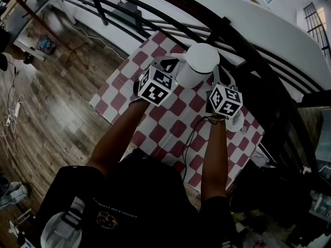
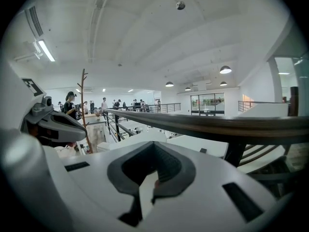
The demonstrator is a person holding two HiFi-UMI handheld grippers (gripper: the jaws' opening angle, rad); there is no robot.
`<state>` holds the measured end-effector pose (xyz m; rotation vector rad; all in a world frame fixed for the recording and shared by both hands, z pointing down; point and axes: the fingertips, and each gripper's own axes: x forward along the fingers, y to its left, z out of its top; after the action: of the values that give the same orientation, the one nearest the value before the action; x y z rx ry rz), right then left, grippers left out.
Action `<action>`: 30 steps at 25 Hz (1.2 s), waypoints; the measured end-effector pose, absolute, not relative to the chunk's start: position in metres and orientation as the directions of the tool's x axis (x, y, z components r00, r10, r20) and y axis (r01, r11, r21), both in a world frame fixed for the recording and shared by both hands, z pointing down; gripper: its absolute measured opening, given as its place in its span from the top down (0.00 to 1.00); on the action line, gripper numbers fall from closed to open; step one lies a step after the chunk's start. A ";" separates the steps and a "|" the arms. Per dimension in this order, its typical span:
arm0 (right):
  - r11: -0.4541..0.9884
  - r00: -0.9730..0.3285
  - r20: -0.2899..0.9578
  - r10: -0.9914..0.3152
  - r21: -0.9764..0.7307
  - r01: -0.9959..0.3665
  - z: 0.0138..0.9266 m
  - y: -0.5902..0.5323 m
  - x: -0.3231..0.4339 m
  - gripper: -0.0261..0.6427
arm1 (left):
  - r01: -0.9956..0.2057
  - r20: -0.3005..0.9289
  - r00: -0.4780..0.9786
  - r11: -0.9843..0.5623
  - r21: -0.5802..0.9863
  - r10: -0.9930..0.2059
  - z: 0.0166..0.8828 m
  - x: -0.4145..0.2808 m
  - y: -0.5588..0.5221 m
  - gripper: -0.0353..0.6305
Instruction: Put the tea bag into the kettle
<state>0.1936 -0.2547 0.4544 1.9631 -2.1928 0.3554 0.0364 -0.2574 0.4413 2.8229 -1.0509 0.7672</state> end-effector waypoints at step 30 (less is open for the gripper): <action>0.116 -0.136 0.310 -0.941 -0.084 -0.990 0.450 -0.223 0.180 0.94 | -0.580 0.475 0.673 -0.803 -0.137 -0.567 0.450 0.045 -0.244 0.95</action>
<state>0.1800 -0.2229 0.4496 1.9355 -2.2049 0.4024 0.0455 -0.2441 0.4501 2.8505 -0.9764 0.7958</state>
